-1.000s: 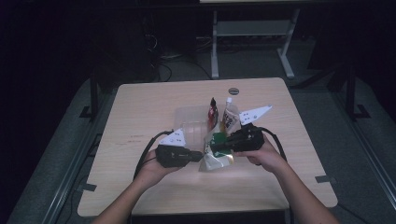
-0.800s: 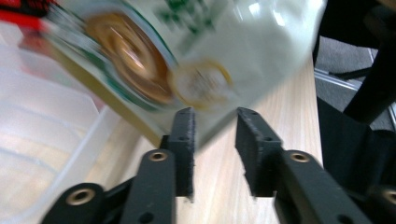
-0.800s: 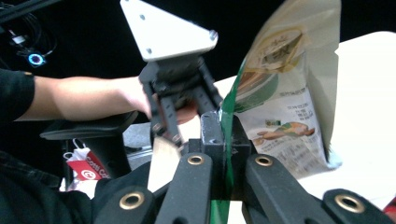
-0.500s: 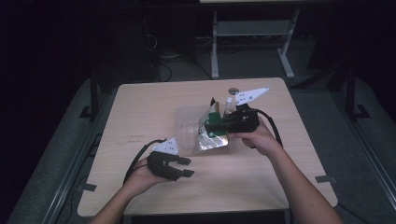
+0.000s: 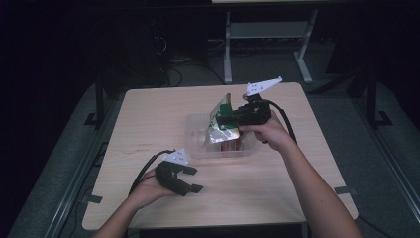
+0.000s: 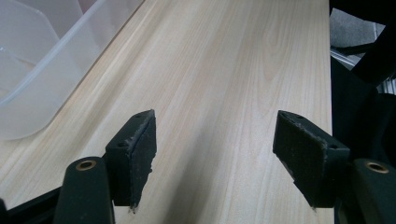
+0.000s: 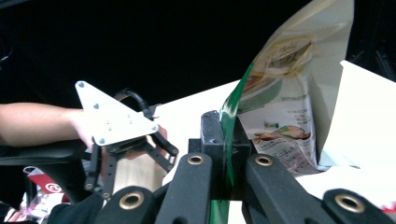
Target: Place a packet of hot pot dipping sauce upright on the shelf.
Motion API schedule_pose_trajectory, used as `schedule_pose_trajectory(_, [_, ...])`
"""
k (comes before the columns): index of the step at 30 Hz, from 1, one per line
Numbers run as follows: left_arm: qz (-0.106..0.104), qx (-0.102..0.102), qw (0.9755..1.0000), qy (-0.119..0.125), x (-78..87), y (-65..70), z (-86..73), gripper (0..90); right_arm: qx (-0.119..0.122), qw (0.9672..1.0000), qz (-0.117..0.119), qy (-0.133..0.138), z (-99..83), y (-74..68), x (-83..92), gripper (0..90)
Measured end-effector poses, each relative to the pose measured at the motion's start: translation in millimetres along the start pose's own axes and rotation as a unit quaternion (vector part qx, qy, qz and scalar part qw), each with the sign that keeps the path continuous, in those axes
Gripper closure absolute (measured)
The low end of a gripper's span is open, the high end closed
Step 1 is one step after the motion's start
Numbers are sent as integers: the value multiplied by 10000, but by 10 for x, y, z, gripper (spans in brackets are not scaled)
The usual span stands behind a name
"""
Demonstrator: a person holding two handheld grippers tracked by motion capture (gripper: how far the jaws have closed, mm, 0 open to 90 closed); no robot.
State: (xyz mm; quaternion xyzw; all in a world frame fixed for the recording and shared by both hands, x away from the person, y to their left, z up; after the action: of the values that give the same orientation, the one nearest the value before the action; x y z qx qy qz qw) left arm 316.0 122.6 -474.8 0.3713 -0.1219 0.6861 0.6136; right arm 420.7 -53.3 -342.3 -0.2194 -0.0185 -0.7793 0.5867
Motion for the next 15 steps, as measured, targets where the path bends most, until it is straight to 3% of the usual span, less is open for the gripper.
schedule_pose_trajectory(9, [-40, 37, 10000, -26, -40, 0, -16, 274, -130, 9994, -220, -231, -90, 192, -23, 900])
schedule_pose_trajectory(15, [-39, 39, 10000, -18, -41, -4, -19, 271, -163, 9986, -264, -426, -161, 239, -100, 900])
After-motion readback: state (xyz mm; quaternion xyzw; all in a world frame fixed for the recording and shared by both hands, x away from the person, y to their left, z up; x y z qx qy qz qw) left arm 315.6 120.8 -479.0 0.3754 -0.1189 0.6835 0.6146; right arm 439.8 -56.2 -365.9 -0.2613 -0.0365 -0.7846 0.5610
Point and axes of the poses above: each handheld gripper's, and its own axes: x roughly backward along the jaws, z roughly out of its top, y roughly to its right, the point moved 7 cm from there along -x, roughly forward along the jaws, and after that the axes turned 8 degrees about -z, right-handed, at the moved point
